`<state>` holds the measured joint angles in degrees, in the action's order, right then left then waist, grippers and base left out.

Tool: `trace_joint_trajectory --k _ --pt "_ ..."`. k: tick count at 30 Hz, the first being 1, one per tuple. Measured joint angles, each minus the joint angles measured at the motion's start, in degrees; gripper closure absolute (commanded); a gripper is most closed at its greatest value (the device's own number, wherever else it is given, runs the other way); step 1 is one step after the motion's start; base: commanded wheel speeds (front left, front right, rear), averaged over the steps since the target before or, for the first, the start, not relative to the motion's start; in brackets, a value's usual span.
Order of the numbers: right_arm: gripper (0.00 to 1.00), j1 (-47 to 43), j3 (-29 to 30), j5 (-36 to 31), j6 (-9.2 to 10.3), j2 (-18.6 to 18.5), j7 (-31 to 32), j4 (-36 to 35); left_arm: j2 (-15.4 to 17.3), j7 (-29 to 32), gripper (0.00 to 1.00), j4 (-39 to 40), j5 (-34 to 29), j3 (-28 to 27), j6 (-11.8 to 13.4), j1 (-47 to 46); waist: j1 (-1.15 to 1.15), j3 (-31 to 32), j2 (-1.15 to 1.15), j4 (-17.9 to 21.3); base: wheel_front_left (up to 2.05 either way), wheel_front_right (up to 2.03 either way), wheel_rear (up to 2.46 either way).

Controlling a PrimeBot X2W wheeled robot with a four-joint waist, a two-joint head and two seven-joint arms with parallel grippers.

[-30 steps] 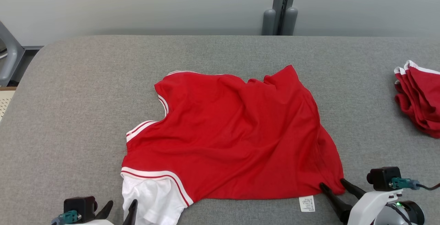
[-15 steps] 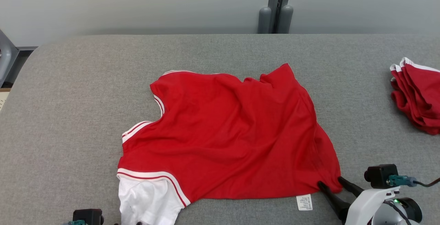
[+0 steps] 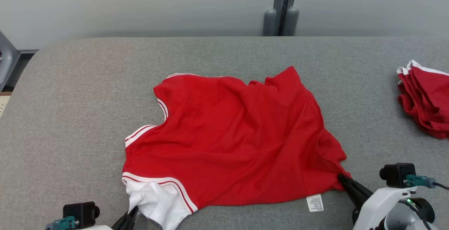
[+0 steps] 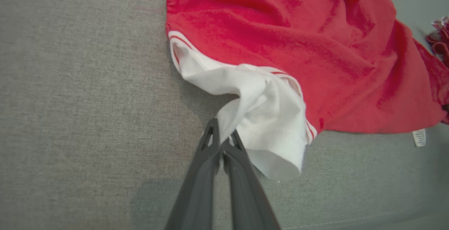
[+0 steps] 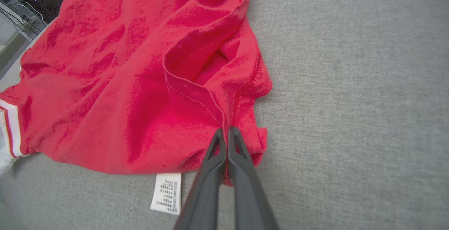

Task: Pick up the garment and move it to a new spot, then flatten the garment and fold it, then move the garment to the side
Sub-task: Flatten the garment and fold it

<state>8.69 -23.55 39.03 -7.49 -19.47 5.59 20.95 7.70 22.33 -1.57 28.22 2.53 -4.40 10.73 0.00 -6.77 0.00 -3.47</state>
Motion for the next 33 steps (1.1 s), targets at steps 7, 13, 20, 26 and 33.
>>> trace_joint_trajectory --k 7,13,20,26,33 --pt "1.0 -1.2 2.1 3.7 0.0 -1.1 -1.2 -5.2 2.7 1.5 1.0 10.0 1.0 -2.4 0.4 3.0 0.0 0.9 0.0 0.3 0.0 0.0 0.0" --pt "1.0 0.7 2.9 8.3 0.0 -2.0 -1.6 -11.5 4.7 3.1 1.0 15.3 1.6 -1.6 -0.5 -1.2 0.0 -0.1 0.0 1.0 0.0 0.0 0.0" --pt "1.0 12.1 1.5 14.0 0.0 -4.4 0.3 -13.2 8.4 3.5 1.0 11.1 2.9 -1.1 -2.1 -18.9 0.0 -4.6 0.0 1.6 0.0 0.0 0.0" --pt "1.0 26.5 -1.6 19.6 0.0 -7.0 3.1 -10.5 12.5 3.4 1.0 0.8 1.9 2.2 -2.7 -39.1 0.0 -10.1 0.0 2.0 0.0 0.0 0.0" --pt "1.0 48.5 -5.3 23.6 0.0 -8.1 4.6 -4.6 16.6 0.7 1.0 -11.8 -0.9 8.0 -3.0 -64.1 0.0 -17.3 0.0 2.8 0.0 0.0 0.0"
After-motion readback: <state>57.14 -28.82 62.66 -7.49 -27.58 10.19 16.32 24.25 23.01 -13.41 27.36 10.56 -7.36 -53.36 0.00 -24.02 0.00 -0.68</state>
